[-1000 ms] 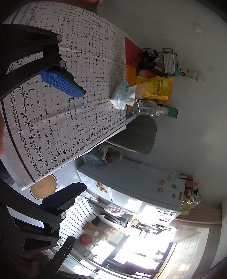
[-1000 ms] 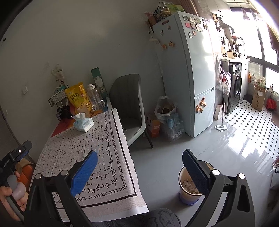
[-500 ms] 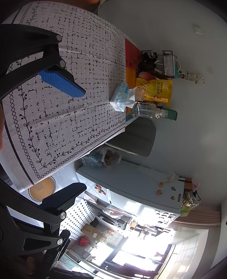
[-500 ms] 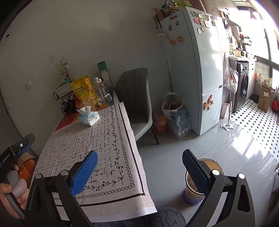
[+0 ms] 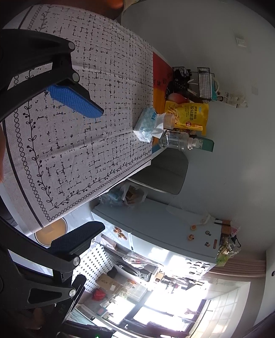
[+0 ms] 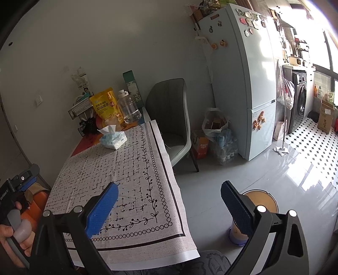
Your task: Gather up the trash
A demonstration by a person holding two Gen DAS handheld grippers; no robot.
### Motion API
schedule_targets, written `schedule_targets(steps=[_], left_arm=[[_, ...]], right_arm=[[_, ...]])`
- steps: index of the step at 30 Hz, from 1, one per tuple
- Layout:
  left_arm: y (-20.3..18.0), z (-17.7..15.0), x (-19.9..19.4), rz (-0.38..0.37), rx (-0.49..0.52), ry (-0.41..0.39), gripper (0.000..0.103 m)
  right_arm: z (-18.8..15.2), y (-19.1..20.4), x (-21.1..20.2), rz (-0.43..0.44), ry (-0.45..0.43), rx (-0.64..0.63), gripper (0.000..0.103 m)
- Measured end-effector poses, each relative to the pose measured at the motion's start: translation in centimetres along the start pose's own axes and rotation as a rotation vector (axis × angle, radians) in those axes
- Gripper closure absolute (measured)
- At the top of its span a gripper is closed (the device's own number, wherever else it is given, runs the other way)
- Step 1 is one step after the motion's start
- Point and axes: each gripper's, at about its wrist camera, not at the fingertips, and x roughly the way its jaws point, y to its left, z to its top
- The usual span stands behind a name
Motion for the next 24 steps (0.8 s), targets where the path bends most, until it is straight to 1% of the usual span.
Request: schedule_targets(steps=[24], left_arm=[[-0.23, -0.57, 0.43, 0.013, 0.002, 0.013, 0.006]], right_arm=[[-0.85, -0.30, 0.81, 0.001, 0.023, 0.021, 0.008]])
